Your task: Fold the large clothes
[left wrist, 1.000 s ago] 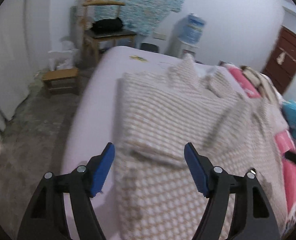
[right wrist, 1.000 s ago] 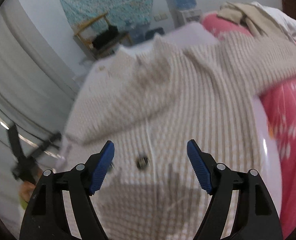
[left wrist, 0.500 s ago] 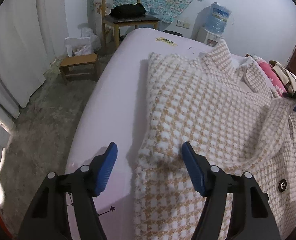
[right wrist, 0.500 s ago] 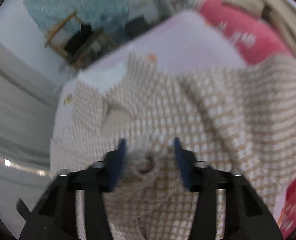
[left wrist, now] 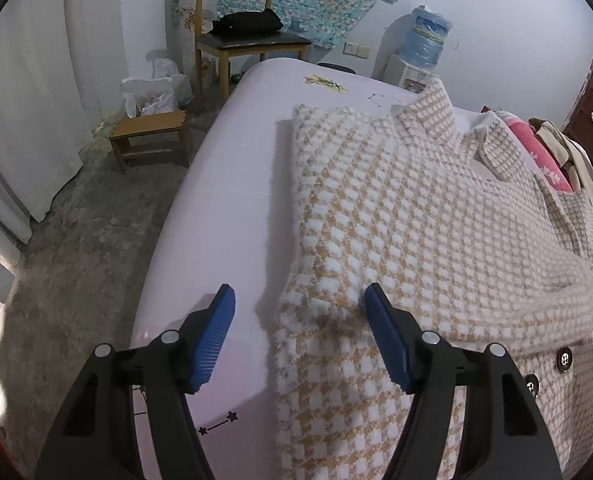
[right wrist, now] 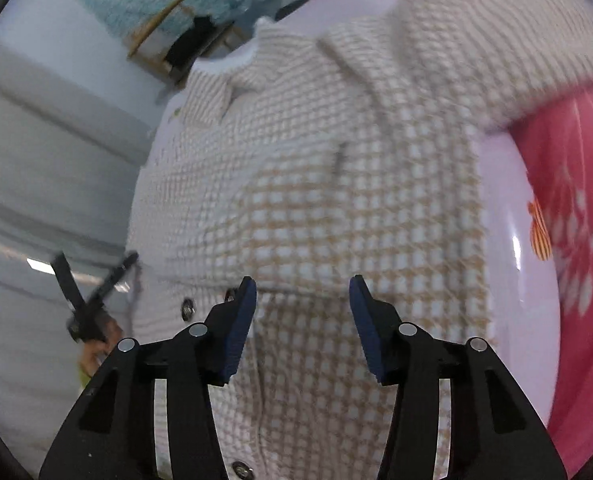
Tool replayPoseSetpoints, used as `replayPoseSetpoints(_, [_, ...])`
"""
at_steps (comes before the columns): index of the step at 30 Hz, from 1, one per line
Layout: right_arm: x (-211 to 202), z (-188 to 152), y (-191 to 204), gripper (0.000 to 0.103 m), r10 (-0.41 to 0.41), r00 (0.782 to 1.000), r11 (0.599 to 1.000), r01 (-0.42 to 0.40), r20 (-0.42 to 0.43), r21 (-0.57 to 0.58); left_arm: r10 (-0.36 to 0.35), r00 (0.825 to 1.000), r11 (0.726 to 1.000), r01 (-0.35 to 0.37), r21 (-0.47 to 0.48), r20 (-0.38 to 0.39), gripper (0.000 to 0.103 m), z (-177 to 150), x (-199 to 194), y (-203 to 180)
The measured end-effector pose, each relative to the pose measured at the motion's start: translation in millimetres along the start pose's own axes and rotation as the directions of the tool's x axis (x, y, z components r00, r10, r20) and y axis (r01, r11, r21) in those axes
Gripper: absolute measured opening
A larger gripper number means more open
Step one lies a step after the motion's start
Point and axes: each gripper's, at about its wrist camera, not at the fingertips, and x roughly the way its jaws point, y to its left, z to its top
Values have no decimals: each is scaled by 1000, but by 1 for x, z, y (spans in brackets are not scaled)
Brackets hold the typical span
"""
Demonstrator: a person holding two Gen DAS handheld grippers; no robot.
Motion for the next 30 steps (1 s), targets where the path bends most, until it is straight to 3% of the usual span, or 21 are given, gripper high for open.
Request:
replayPoseSetpoints(4, [-1, 15, -17, 52, 130, 991, 983, -133, 35, 123, 11, 1000, 1000, -11, -13, 0, 65, -2, -1, -1])
replayPoseSetpoints(13, [50, 51, -17, 52, 90, 996, 982, -85, -23, 167, 6, 1000, 999, -6, -36, 5, 66, -6, 2, 2])
replayPoseSetpoints(17, [63, 57, 0, 32, 70, 996, 992, -64, -54, 109, 0, 1000, 999, 0, -44, 10, 66, -6, 3, 5])
replayPoseSetpoints(18, [65, 59, 3, 15, 66, 996, 993, -60, -57, 98, -1, 1000, 999, 2, -45, 13, 66, -6, 3, 5])
replayPoseSetpoints(19, [68, 62, 6, 7, 66, 996, 994, -61, -60, 93, -7, 1000, 999, 8, -51, 18, 66, -7, 3, 6])
replayPoseSetpoints(22, [58, 88, 34, 6, 69, 998, 997, -69, 3, 29, -36, 999, 996, 38, -85, 29, 66, -5, 0, 10])
replayPoseSetpoints(26, [8, 125, 105, 6, 121, 978, 980, -91, 171, -177, -29, 997, 997, 34, -71, 75, 66, -3, -11, 6])
replayPoseSetpoints(30, [4, 136, 114, 6, 85, 973, 975, -37, 216, -218, -13, 998, 997, 18, -69, 69, 66, -4, -14, 5])
